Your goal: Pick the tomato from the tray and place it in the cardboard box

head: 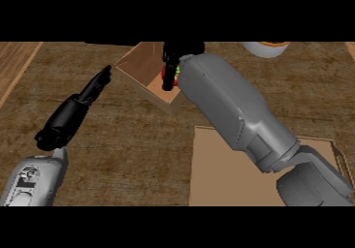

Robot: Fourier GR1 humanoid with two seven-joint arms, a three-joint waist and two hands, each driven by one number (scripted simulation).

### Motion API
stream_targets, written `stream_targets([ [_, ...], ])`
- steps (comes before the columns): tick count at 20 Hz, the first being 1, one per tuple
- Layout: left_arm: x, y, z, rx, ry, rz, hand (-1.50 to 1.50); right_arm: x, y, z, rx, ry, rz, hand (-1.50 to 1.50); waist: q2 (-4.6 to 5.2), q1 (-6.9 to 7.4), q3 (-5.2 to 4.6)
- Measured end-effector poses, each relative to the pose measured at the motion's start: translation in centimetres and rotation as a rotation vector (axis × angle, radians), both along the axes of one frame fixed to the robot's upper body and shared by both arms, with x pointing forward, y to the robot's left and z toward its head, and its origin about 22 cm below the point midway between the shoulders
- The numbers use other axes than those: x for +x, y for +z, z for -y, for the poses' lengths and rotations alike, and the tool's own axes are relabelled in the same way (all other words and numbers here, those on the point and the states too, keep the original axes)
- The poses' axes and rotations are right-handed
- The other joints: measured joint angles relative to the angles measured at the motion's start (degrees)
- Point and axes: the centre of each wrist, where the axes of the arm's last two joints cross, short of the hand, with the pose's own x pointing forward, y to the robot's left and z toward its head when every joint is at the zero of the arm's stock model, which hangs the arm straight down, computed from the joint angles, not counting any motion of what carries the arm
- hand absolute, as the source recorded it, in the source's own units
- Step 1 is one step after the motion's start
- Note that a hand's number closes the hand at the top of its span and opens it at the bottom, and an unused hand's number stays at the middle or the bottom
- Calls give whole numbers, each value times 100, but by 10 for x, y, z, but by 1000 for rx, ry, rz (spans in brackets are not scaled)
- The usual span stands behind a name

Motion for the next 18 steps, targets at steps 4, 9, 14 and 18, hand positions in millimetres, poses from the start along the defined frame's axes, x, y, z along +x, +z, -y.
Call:
stream_targets([
  [4,-1,-4,-3,0,12,-8,0,2,-4,4,96,103,4,-150,-7,-53,3],
  [9,-2,1,-7,1,17,-4,0,1,13,7,459,114,169,-150,-17,-98,20],
  [14,-1,0,-7,-6,23,1,0,8,14,31,872,-35,259,-150,-1,-110,22],
  [18,-3,1,-11,3,25,-2,0,14,3,50,1058,-144,301,-150,-16,-137,16],
])
